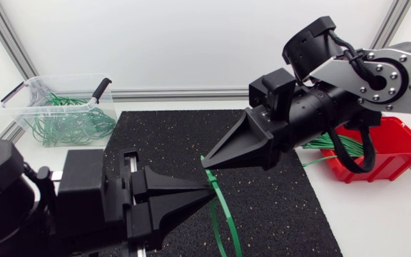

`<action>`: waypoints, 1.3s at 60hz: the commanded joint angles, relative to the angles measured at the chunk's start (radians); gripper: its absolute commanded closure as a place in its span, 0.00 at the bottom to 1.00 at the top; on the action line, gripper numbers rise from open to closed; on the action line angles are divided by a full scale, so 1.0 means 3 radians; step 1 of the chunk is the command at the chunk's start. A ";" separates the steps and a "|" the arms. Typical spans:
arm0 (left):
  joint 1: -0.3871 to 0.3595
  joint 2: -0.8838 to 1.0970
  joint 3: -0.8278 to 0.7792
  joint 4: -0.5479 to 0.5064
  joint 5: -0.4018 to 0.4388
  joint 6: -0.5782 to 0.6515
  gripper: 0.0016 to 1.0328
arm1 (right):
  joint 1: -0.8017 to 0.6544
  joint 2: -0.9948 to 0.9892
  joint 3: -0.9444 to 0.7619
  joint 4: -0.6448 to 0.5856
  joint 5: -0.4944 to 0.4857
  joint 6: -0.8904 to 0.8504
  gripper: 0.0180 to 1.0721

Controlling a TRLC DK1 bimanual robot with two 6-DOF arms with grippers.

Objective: Take a green cable tie from the red box, thread the tail through the head to close it, then place it in the transparent bin on the left.

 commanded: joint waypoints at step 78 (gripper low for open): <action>0.3272 0.0830 0.0550 -0.0147 -0.0087 0.0183 0.96 | -0.0189 0.0042 -0.0823 0.1403 0.2950 -0.1671 0.04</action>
